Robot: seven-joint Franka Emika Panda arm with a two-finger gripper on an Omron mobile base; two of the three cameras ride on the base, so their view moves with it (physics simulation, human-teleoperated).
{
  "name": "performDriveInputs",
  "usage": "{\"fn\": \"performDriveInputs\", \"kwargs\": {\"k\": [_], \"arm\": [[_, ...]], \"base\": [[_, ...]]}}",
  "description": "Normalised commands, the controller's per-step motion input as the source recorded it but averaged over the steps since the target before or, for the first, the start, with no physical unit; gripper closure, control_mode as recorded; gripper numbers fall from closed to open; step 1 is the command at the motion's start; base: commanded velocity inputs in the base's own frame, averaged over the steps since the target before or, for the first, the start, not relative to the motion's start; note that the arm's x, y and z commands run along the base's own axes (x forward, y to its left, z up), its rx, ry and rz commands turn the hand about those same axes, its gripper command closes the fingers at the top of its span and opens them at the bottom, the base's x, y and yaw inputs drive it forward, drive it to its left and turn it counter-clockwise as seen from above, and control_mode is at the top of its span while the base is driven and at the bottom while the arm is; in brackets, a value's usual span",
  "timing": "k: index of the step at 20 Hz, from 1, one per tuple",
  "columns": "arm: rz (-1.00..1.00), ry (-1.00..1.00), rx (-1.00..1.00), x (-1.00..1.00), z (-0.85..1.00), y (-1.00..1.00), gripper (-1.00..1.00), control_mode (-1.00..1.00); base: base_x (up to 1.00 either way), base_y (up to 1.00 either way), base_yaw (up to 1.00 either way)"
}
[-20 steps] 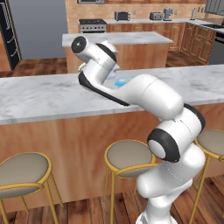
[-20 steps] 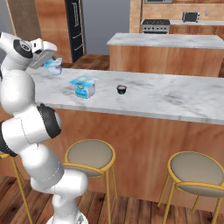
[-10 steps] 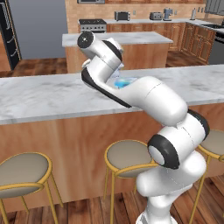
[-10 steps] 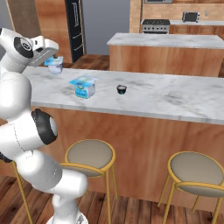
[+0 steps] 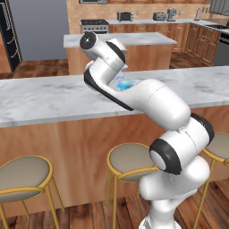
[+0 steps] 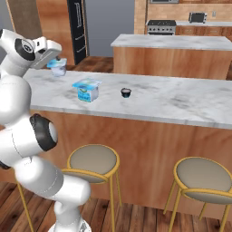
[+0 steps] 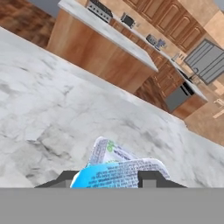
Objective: Stack the yogurt containers by placing the smaller containers on top of the larger containers.
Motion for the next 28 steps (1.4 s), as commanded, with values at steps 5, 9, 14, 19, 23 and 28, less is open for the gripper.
{"fn": "performDriveInputs", "kwargs": {"k": [5, 9, 14, 19, 23, 28], "arm": [[0.0, 0.01, -0.01, -0.04, 0.0, -0.12, 1.0, -1.0], [0.0, 0.02, 0.0, -0.07, 0.0, -0.16, 1.0, -1.0], [0.0, 0.03, 0.0, -0.12, 0.0, -0.21, 1.0, -1.0], [0.0, 0.03, 0.0, -0.16, 0.0, -0.25, 1.0, -1.0], [0.0, 0.03, 0.0, -0.12, -0.01, -0.25, 1.0, -1.0], [0.0, 0.03, 0.0, -0.06, -0.09, -0.2, 1.0, -1.0]], "base": [[0.0, 0.0, 0.0], [0.0, 0.0, 0.0], [0.0, 0.0, 0.0], [0.0, 0.0, 0.0], [0.0, 0.0, 0.0], [0.0, 0.0, 0.0]]}}
